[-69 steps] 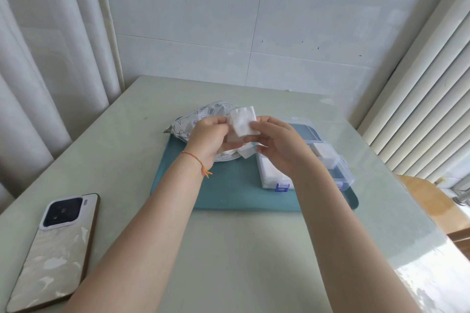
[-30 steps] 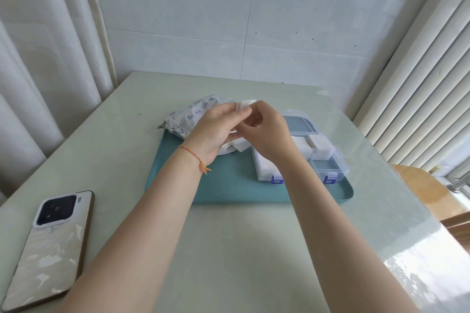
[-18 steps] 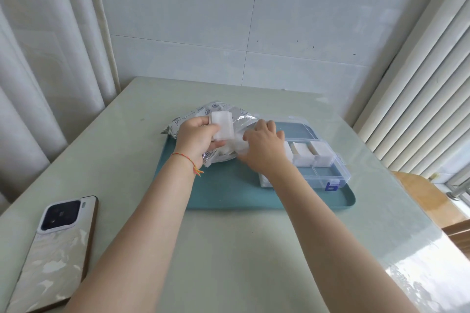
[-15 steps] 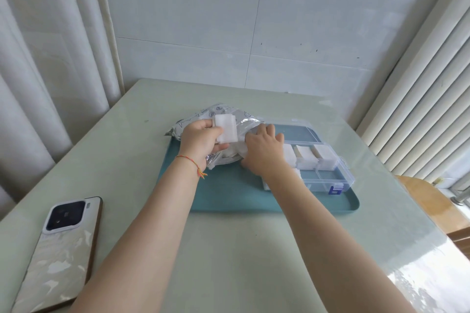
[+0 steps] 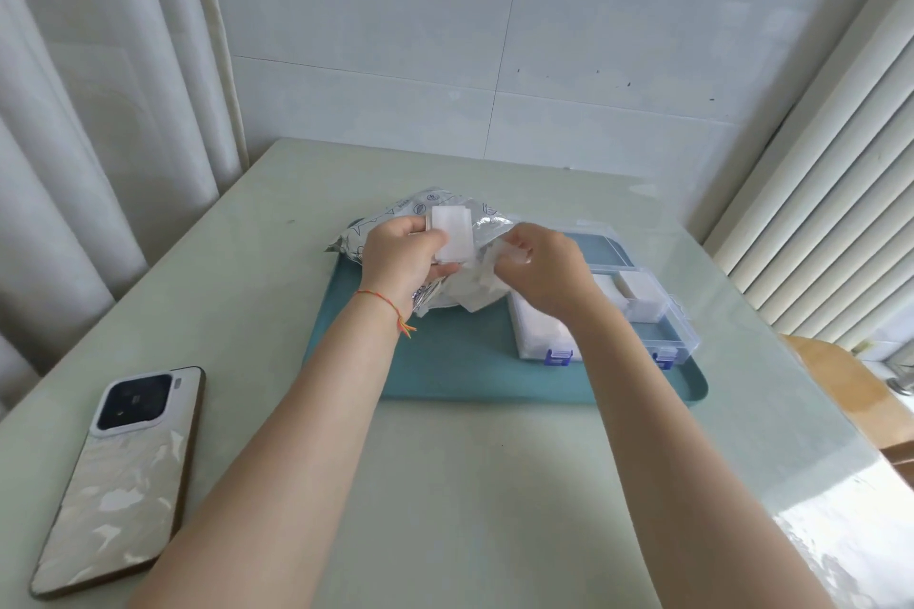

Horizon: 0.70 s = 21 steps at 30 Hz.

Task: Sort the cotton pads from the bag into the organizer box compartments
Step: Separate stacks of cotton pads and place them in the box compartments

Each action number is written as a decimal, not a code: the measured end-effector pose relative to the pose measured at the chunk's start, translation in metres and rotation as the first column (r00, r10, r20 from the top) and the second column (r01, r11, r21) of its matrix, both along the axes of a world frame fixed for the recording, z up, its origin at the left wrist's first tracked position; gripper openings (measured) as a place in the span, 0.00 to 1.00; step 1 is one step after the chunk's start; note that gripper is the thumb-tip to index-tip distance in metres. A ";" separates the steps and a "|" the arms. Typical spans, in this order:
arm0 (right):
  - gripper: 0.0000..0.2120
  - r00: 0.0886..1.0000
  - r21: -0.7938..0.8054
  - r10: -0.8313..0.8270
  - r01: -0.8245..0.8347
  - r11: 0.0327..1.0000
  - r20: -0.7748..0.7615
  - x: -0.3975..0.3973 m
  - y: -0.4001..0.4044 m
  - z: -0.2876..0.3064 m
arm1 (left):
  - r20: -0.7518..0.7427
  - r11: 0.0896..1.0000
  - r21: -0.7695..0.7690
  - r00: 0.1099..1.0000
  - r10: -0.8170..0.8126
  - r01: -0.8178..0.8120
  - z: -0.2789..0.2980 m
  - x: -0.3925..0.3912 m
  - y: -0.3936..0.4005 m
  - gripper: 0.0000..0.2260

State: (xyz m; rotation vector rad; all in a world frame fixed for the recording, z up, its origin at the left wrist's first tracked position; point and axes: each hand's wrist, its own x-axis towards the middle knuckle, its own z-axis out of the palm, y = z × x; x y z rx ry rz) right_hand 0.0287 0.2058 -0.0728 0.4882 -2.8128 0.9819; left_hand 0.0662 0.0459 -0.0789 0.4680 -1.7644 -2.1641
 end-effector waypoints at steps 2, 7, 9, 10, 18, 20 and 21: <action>0.01 1.000 -0.110 0.013 -0.014 0.994 -0.005 -0.001 0.010 0.004 | -0.007 1.000 -0.025 1.000 0.001 -0.001 -0.001 -0.001 0.001 0.09; 0.02 0.999 -0.261 0.042 -0.033 0.965 0.031 -0.002 0.016 0.001 | -0.010 0.999 -0.051 1.000 -0.010 0.009 0.001 -0.001 0.006 0.08; 0.03 0.994 -0.293 0.068 -0.040 0.955 0.086 -0.002 0.014 -0.001 | -0.008 0.998 -0.054 0.999 -0.032 0.032 0.004 -0.001 0.008 0.07; 0.03 0.989 -0.299 0.089 -0.050 0.953 0.120 -0.002 0.014 -0.002 | -0.006 0.997 -0.055 0.999 -0.049 0.049 0.005 -0.001 0.009 0.06; 0.05 0.928 -0.403 0.173 -0.028 0.915 0.330 0.005 0.019 0.009 | 0.043 0.991 -0.083 0.994 -0.104 0.107 0.007 0.000 0.014 0.09; 0.04 0.924 -0.476 0.200 -0.023 0.879 0.326 0.004 0.024 0.011 | 0.035 0.994 -0.073 0.996 -0.082 0.084 0.009 0.001 0.014 0.08; 0.04 0.922 -0.508 0.214 -0.021 0.861 0.324 0.004 0.028 0.012 | 0.031 0.995 -0.068 0.997 -0.072 0.074 0.010 0.002 0.014 0.07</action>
